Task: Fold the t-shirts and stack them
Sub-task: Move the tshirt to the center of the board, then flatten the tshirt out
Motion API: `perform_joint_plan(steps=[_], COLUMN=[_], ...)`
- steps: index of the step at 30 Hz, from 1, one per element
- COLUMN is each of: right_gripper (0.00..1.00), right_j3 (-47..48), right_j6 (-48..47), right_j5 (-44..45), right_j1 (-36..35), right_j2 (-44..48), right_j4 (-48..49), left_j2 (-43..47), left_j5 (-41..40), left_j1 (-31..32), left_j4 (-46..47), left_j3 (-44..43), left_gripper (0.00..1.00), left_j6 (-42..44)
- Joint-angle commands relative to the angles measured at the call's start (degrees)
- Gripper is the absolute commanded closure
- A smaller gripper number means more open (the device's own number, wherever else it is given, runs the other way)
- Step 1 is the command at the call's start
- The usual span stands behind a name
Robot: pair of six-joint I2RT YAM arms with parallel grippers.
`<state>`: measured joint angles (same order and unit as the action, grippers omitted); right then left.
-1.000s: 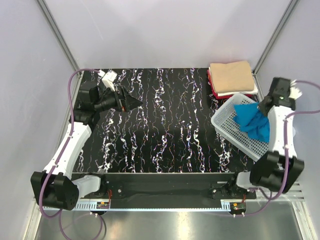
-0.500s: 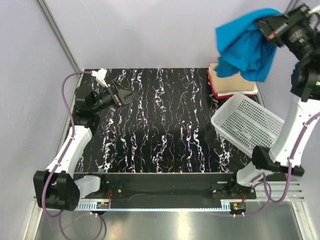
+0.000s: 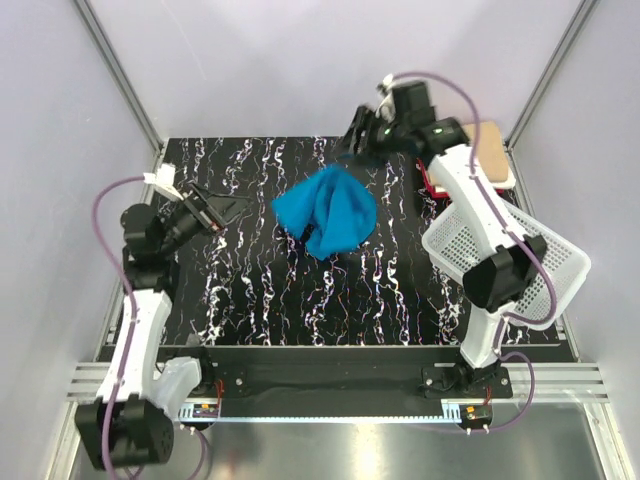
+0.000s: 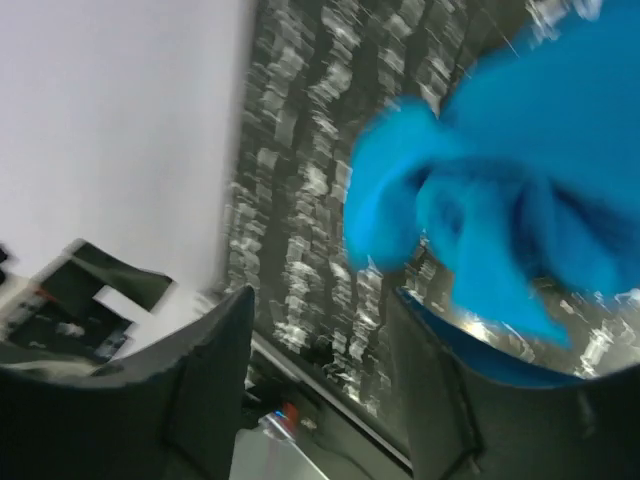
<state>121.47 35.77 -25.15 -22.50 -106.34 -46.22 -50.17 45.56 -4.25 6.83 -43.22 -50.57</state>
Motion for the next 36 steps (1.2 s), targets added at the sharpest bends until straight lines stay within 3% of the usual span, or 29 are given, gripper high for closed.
perform_joint_plan(steps=[1,3,5,8,11,14,17,22,28,36], right_gripper=[0.34,0.29,0.21,0.17,0.2,0.24,0.31,0.46,0.52,0.51], right_j3=[-3.68,-9.89,-16.92,-23.8,-32.5,-41.37,-43.24,-39.82,-40.61,-42.02], right_j6=[-5.79,-6.85,-8.25,-9.84,-8.01,-6.16,-9.11,-14.49,-19.06,-22.94], right_j5=[10.0,15.38,17.66,19.86,22.76,18.06,10.42,8.19,5.11,2.73], right_j1=[-0.97,-0.96,-0.96,-0.88,-0.88,-0.96,-1.05,-1.14,-1.32,-1.23], right_j2=[1.4,4.55,8.86,14.22,18.71,20.74,18.55,8.64,1.33,-4.83], right_j4=[-3.26,-3.36,-2.57,-0.29,3.23,9.2,15.18,16.6,19.41,20.64], left_j2=[-7.38,-10.02,-10.73,-12.14,-15.91,-22.23,-30.83,-35.78,-36.48,-41.49], left_j5=[7.6,6.65,3.4,-1.42,-7.84,-11.71,-13.22,-12.51,-19.53,-25.33], left_j1=[-2.08,-1.64,-1.02,1.61,6.79,10.57,11.63,10.93,10.93,9.26], left_j4=[10.15,-2.87,-8.39,-10.43,-10.79,-10.79,-9.91,-7.09,-11.66,-13.6], left_j3=[5.78,3.51,1.21,1.39,0.34,-2.47,-5.55,-7.58,-7.58,-9.6], left_gripper=[0.01,0.01,0.01,0.01,0.03,0.07,0.15,0.19,0.19,0.24], left_j6=[-8.69,1.8,6.95,10.22,11.89,12.6,12.86,10.66,13.83,13.04])
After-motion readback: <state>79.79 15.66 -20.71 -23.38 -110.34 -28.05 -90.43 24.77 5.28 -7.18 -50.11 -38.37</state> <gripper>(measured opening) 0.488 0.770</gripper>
